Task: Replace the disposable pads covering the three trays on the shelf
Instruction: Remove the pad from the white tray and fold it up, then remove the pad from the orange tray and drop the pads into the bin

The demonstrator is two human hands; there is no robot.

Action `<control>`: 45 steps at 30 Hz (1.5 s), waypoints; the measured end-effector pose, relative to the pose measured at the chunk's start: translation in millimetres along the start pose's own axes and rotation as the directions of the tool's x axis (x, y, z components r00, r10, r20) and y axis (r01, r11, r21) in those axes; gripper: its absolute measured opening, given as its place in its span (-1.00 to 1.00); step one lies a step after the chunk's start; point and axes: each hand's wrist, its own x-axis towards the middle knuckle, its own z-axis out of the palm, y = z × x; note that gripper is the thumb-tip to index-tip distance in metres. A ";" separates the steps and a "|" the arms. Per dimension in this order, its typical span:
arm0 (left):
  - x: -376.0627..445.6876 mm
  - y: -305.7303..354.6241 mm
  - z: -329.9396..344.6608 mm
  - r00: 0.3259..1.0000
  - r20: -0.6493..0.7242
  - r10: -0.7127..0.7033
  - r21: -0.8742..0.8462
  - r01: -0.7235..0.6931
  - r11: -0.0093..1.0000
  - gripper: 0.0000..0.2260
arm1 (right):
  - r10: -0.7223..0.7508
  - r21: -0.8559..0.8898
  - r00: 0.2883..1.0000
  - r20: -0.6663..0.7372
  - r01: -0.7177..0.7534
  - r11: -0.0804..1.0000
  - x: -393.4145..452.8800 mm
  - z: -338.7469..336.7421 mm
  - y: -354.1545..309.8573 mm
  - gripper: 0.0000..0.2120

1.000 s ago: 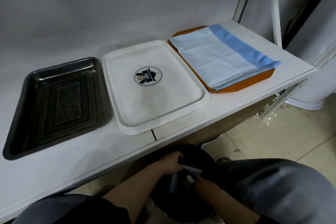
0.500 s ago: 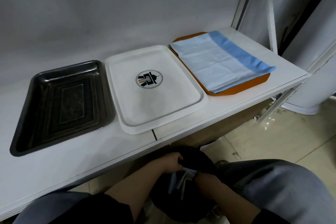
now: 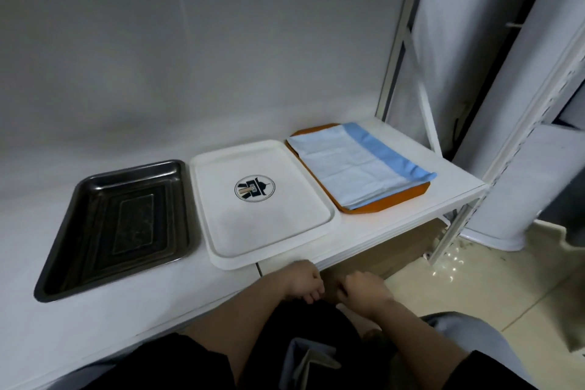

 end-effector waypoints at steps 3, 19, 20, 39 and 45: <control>-8.2 18.9 -15.5 0.997 -0.071 0.026 0.015 -0.025 1.000 -0.75 | 0.001 0.000 0.998 -0.060 -0.001 1.000 -1.6 -23.7 8.2 -0.71; -15.4 95.8 -85.2 0.936 -0.320 0.149 0.245 -0.070 0.967 -0.64 | 0.068 -0.030 0.953 -0.296 -0.080 0.996 30.2 -116.3 65.8 -0.72; -9.9 99.9 -86.5 0.934 -0.325 0.150 0.255 -0.066 0.965 -0.63 | 0.075 -0.037 0.951 -0.299 -0.090 0.995 34.4 -118.8 71.9 -0.72; 97.8 124.2 -87.4 0.953 -0.295 0.072 0.392 0.052 0.918 -0.50 | -0.075 -0.191 0.976 -0.202 0.036 0.981 115.3 -108.8 167.5 -0.67; 119.9 123.4 -77.5 0.946 -0.311 0.086 0.457 0.070 0.887 -0.54 | -0.226 -0.307 0.954 -0.198 0.158 0.938 131.0 -101.3 182.0 -0.73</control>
